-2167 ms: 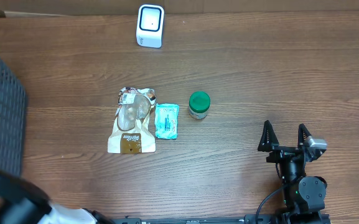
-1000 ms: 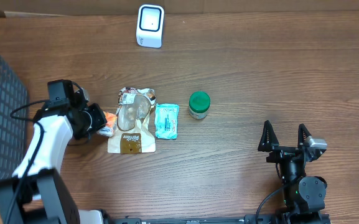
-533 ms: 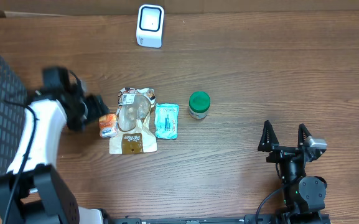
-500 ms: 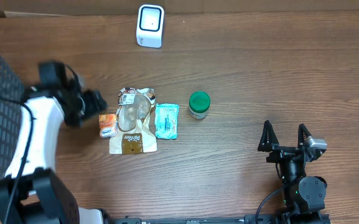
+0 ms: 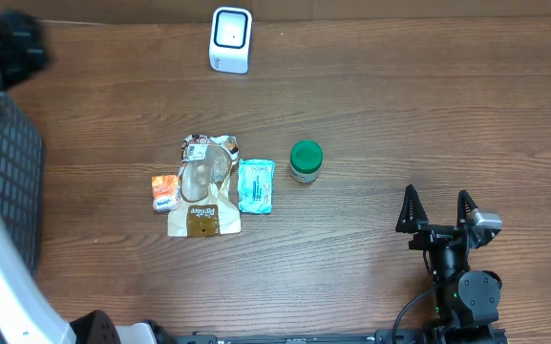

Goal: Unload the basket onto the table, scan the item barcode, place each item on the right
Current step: 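Move the left gripper into the basket and grasp the teal tissue box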

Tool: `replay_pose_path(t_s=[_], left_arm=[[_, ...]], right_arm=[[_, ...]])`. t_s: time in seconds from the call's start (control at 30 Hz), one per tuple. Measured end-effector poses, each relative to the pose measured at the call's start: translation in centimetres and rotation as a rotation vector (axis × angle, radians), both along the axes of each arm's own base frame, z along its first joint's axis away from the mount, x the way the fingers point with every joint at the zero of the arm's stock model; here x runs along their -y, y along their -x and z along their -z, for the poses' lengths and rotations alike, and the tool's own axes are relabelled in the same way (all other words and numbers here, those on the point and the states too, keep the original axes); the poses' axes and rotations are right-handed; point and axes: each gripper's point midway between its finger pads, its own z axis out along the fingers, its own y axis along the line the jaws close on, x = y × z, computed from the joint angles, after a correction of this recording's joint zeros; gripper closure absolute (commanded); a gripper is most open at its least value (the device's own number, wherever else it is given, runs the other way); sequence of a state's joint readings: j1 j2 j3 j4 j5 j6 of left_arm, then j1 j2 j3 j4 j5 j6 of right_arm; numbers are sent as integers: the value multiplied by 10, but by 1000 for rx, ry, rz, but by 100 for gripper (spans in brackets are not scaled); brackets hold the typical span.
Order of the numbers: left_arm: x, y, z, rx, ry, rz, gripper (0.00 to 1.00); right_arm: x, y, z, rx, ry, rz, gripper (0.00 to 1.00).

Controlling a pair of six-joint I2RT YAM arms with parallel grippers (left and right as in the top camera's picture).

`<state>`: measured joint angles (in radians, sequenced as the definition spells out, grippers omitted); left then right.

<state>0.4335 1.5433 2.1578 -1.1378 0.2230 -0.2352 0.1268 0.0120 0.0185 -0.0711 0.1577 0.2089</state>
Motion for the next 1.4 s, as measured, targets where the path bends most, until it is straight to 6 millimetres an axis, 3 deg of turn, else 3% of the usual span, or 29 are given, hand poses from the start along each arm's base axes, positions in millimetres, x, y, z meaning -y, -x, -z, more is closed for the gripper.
replay_pose_path(t_s=[0.1,0.2,0.33,0.43,0.53,0.8,1.1,1.4], left_arm=[[-52,31,-3,-4,14,-187,17],[-99,60,19,-82,59,-361,18],[-151,89,68,-241,133,-538,21],[-183,103,108,-361,193,-631,31],[-209,110,150,-481,229,-693,32],[-242,108,234,-688,258,-742,31],[-277,96,296,-772,224,-765,31],[-290,88,364,-878,228,-732,34]], right_arm=[[0,0,0,0,0,0,0],[0,0,0,0,0,0,0],[0,0,0,0,0,0,0],[0,0,0,0,0,0,0],[0,0,0,0,0,0,0],[0,0,0,0,0,0,0],[0,0,0,0,0,0,0],[0,0,0,0,0,0,0]])
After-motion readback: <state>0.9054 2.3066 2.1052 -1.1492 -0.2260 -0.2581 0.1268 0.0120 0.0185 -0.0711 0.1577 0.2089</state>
